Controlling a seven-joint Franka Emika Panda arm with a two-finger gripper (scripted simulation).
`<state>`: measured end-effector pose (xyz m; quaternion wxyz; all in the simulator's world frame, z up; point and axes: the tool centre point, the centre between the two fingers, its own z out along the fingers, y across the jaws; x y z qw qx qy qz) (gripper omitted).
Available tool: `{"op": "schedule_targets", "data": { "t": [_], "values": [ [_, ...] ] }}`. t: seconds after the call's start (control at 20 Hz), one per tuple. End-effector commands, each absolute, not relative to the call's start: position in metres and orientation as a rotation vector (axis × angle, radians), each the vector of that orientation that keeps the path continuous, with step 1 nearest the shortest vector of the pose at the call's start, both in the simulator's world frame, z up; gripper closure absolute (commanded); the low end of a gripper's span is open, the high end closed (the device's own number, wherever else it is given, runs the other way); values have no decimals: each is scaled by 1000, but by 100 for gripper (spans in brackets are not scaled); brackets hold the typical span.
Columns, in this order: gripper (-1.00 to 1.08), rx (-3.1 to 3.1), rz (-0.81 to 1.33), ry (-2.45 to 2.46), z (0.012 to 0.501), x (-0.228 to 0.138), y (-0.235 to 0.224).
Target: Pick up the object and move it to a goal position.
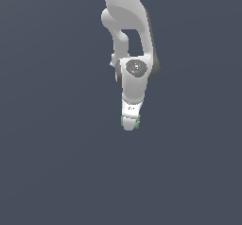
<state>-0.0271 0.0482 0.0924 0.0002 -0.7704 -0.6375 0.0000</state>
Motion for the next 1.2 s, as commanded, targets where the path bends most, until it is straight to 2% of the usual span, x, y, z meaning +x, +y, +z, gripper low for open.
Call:
{"op": "schedule_targets", "data": {
  "t": [0.0, 0.25, 0.3, 1.15],
  "values": [
    [-92, -2419, 0, -2004, 81, -27, 48],
    [-92, -2419, 0, -2004, 74, -26, 48],
    [108, -2419, 0, -2004, 74, -26, 48],
    [108, -2420, 0, -2005, 83, -34, 55]
  ]
}}
